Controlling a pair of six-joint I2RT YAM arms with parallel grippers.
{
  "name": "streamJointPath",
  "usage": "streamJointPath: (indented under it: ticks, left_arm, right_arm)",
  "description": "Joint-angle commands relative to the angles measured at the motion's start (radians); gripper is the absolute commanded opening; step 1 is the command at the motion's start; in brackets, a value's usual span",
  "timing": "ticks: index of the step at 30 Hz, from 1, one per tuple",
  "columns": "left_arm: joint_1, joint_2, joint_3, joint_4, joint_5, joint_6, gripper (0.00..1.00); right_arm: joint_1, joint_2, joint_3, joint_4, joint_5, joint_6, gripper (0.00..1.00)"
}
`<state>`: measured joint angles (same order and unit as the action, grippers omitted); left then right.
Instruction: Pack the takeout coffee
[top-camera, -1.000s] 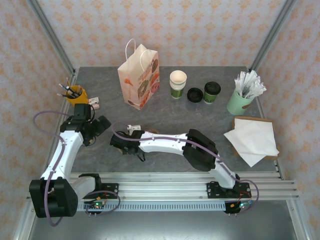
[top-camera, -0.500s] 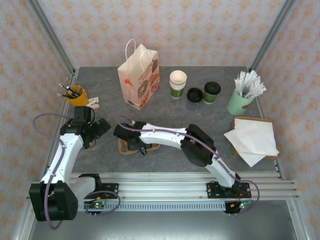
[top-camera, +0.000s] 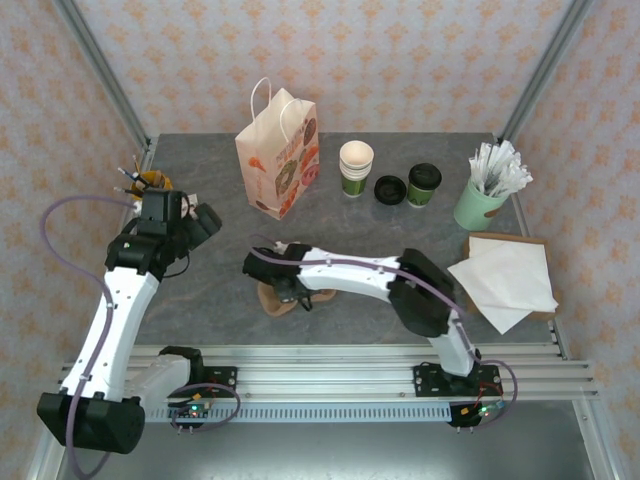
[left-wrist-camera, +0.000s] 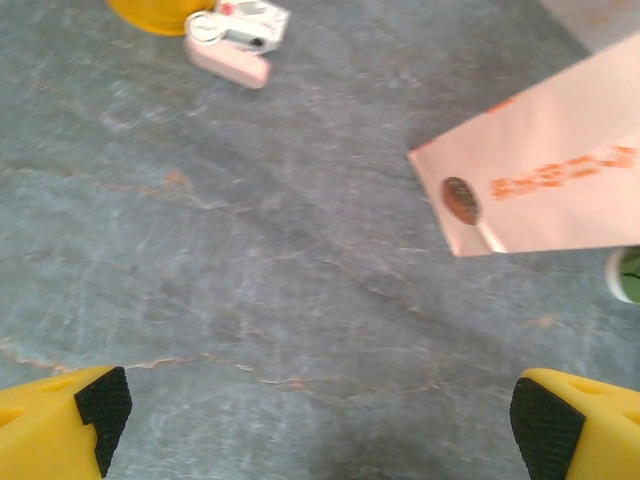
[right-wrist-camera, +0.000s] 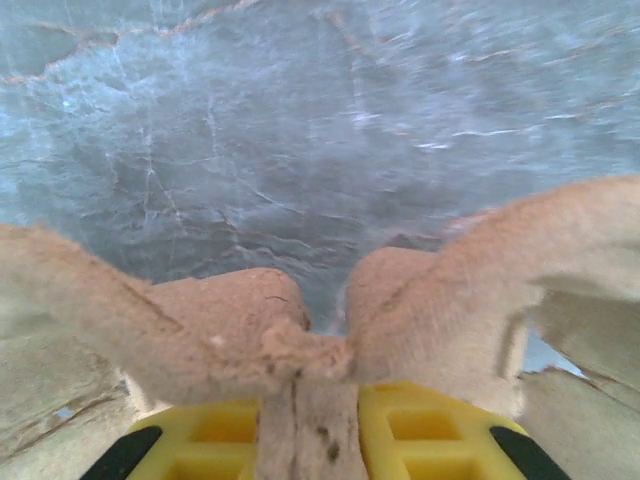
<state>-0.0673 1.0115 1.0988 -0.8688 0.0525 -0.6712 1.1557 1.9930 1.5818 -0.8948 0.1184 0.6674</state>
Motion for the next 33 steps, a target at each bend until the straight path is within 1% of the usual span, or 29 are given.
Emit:
streamJointPath:
  ticks: [1, 4, 6, 9, 11, 12, 15, 19, 23, 24, 26, 28, 30, 33]
  left_arm:
    - [-0.039, 0.033, 0.105, -0.032, -0.066, -0.058, 1.0]
    - [-0.057, 0.093, 0.213, -0.018, 0.026, -0.077, 1.0]
    - [-0.07, 0.157, 0.299, -0.016, 0.106, -0.088, 1.0]
    - [-0.084, 0.269, 0.414, 0.015, 0.191, -0.134, 1.0]
    - [-0.094, 0.342, 0.472, 0.05, 0.212, -0.185, 0.99]
    - [-0.104, 0.379, 0.506, 0.066, 0.211, -0.205, 0.98]
    - [-0.14, 0.528, 0.65, 0.019, 0.146, -0.227, 0.92]
    - [-0.145, 0.753, 0.931, -0.13, 0.098, -0.226, 0.85]
    - [-0.163, 0.994, 1.264, -0.351, 0.03, -0.233, 0.76]
    - [-0.168, 1.042, 1.346, -0.41, 0.01, -0.238, 0.74]
    - [-0.182, 1.097, 1.455, -0.505, -0.059, -0.258, 0.73]
    - [-0.19, 1.095, 1.468, -0.545, -0.126, -0.275, 0.73]
    - [-0.192, 1.058, 1.391, -0.529, -0.163, -0.293, 0.73]
    - [-0.192, 1.011, 1.276, -0.491, -0.171, -0.3, 0.74]
  right_arm:
    - [-0.004, -0.194, -0.107, 0.046, 0.088, -0.071, 0.13]
    - [-0.008, -0.352, -0.217, 0.103, 0.118, -0.159, 0.13]
    - [-0.036, -0.447, -0.276, 0.134, 0.12, -0.203, 0.13]
    - [-0.124, -0.571, -0.331, 0.16, 0.105, -0.242, 0.12]
    - [-0.195, -0.637, -0.357, 0.184, 0.072, -0.27, 0.12]
    - [-0.227, -0.669, -0.369, 0.199, 0.054, -0.293, 0.12]
    - [-0.297, -0.732, -0.388, 0.241, 0.0, -0.363, 0.13]
    - [-0.352, -0.762, -0.366, 0.247, -0.072, -0.438, 0.13]
    - [-0.384, -0.778, -0.323, 0.237, -0.119, -0.466, 0.13]
    - [-0.392, -0.783, -0.309, 0.234, -0.137, -0.465, 0.13]
    - [-0.404, -0.788, -0.279, 0.216, -0.158, -0.458, 0.13]
    - [-0.414, -0.794, -0.248, 0.194, -0.163, -0.443, 0.13]
    - [-0.421, -0.803, -0.226, 0.174, -0.158, -0.437, 0.13]
    - [-0.422, -0.826, -0.224, 0.172, -0.131, -0.434, 0.13]
